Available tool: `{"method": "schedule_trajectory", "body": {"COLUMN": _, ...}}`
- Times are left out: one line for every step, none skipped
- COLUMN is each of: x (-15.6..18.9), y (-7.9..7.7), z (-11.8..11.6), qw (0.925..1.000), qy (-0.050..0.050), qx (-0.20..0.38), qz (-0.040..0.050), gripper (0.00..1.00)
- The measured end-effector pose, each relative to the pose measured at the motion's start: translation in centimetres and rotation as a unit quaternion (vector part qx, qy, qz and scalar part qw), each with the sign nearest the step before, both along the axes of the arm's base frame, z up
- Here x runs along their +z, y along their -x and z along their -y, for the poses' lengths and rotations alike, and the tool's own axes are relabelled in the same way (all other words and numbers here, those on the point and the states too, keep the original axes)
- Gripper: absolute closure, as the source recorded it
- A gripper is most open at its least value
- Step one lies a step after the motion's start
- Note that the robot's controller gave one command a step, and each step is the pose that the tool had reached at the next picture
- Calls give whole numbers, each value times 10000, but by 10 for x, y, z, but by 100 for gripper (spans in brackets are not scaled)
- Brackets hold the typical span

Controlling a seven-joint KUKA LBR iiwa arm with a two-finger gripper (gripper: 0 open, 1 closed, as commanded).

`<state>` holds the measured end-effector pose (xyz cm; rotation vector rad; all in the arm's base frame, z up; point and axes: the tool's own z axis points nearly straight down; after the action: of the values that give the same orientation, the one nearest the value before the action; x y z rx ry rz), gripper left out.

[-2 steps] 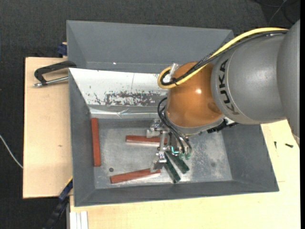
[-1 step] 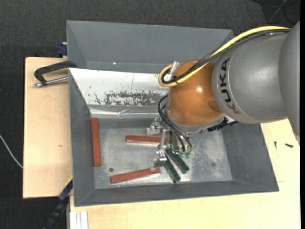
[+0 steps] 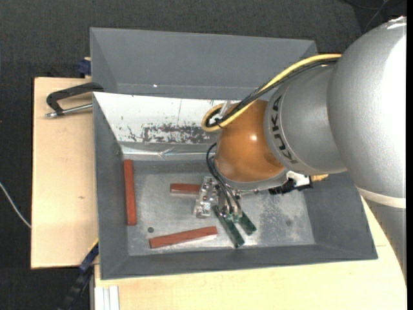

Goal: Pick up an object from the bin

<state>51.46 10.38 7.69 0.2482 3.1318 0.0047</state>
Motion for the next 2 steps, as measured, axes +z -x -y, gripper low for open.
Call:
{"method": "schedule_trajectory", "body": {"x": 0, "y": 0, "z": 0, "qw": 10000, "qy": -1, "qx": -1, "qz": 1, "gripper": 100}}
{"method": "schedule_trajectory", "body": {"x": 24, "y": -2, "z": -7, "qw": 10000, "qy": 7, "qx": -32, "qz": 8, "gripper": 100}}
